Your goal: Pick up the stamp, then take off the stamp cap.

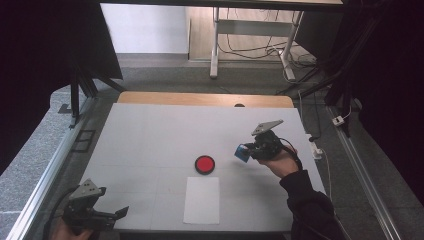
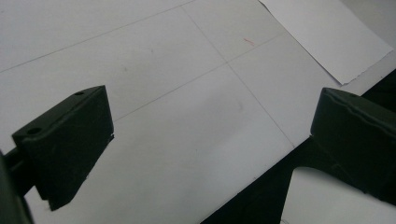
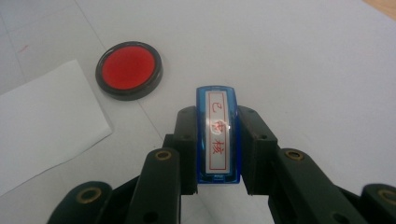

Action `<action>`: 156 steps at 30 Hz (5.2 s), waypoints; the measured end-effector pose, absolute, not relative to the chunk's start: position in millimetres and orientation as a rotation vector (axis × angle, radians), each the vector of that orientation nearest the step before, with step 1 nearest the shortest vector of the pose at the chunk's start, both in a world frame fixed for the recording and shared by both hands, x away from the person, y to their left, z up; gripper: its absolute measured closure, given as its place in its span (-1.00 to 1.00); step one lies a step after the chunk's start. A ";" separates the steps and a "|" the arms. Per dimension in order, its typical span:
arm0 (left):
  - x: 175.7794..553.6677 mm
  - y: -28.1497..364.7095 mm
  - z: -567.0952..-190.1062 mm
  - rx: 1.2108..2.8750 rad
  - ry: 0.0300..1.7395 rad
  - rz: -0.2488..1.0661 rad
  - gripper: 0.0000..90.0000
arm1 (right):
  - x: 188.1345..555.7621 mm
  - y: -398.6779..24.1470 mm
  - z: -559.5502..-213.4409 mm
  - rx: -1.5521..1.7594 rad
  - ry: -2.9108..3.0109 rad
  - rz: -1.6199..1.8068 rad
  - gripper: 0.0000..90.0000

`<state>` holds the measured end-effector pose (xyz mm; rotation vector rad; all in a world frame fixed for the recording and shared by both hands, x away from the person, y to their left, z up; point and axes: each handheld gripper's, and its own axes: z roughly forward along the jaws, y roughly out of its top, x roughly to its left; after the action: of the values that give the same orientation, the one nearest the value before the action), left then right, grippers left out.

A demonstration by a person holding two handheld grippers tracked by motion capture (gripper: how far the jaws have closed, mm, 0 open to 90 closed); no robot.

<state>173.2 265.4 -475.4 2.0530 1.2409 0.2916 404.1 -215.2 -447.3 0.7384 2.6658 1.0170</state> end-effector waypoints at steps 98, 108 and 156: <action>182.3 263.0 -471.0 2.041 1.063 0.190 -1.00 | 292.9 -167.9 -419.2 0.537 2.640 1.372 0.58; 196.0 245.7 -463.8 2.050 0.921 0.176 -1.00 | 291.4 -167.6 -416.2 0.515 2.637 1.400 0.58; 286.5 136.1 -455.6 2.145 0.411 -0.021 -1.00 | 287.3 -164.6 -405.5 0.404 2.662 1.488 0.58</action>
<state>286.5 136.1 -455.6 2.1448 0.4105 -0.0211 287.3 -164.6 -405.5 0.4038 2.6616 1.4876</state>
